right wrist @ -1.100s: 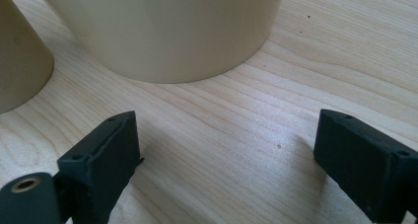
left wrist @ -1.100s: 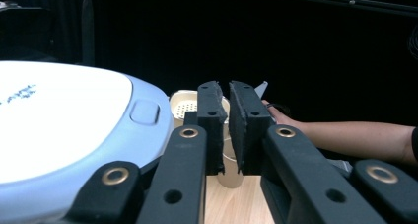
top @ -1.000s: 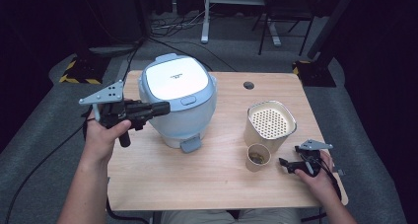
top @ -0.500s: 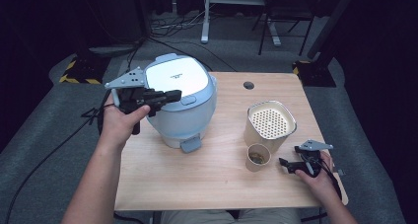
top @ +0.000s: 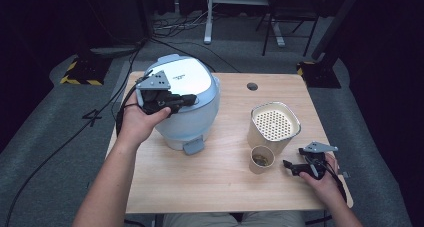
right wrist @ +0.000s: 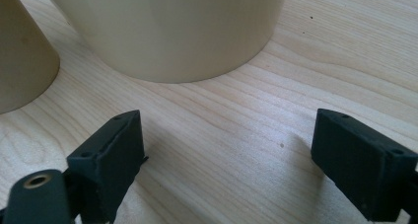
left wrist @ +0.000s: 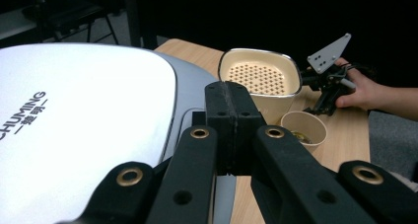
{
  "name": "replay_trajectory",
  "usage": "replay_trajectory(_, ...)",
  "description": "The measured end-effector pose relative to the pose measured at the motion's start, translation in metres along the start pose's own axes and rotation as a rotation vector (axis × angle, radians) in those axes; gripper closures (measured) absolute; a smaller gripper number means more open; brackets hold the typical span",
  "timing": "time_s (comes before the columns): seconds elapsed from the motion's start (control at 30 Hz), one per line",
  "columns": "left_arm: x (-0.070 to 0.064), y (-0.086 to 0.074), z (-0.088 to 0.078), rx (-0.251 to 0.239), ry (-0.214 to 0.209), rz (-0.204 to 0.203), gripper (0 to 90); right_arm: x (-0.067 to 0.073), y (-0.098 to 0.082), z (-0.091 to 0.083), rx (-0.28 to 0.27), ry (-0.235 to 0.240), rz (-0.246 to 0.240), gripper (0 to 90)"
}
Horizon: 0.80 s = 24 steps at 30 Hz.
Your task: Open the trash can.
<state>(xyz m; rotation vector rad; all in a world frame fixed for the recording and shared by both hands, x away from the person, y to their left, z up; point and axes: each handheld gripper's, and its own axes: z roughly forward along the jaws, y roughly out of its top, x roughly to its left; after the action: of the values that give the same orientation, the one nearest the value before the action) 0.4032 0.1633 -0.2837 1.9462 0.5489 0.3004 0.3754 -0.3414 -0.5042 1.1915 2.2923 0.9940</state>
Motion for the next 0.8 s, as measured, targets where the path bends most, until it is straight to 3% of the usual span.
replay_trajectory(0.1, -0.0012, -0.0005, 0.0030, 0.032, 0.022, 0.014, 89.6, 0.0000, 0.0000, 0.0000, 0.000, 0.000, 0.000, 13.1)
replay_trajectory(0.37, -0.0005, -0.0036, 0.0025, 0.014, 0.026, -0.002, 89.8, 0.0000, 0.0000, 0.0000, 0.000, 0.000, 0.000, 13.1)
replay_trajectory(0.6, -0.0045, 0.0004, 0.0036, 0.064, 0.054, -0.003, 90.0, 0.0001, 0.0000, 0.0000, 0.000, 0.000, 0.000, 13.1)
replay_trajectory(0.7, -0.0043, 0.0005, 0.0033, 0.062, 0.067, -0.002, 90.0, 0.0001, 0.0000, 0.0000, -0.001, 0.000, -0.001, 13.3)
replay_trajectory(0.73, -0.0020, -0.0002, 0.0021, 0.047, 0.045, -0.015, 90.0, 0.0002, -0.0001, 0.0000, -0.002, 0.000, 0.000, 13.4)
replay_trajectory(0.77, -0.0017, -0.0004, 0.0011, 0.040, 0.053, -0.013, 89.7, 0.0001, -0.0001, 0.0000, -0.002, 0.000, 0.001, 13.4)
replay_trajectory(0.8, -0.0020, -0.0008, 0.0003, 0.028, 0.060, -0.007, 83.3, 0.0001, 0.0000, 0.0000, -0.002, 0.000, 0.001, 13.4)
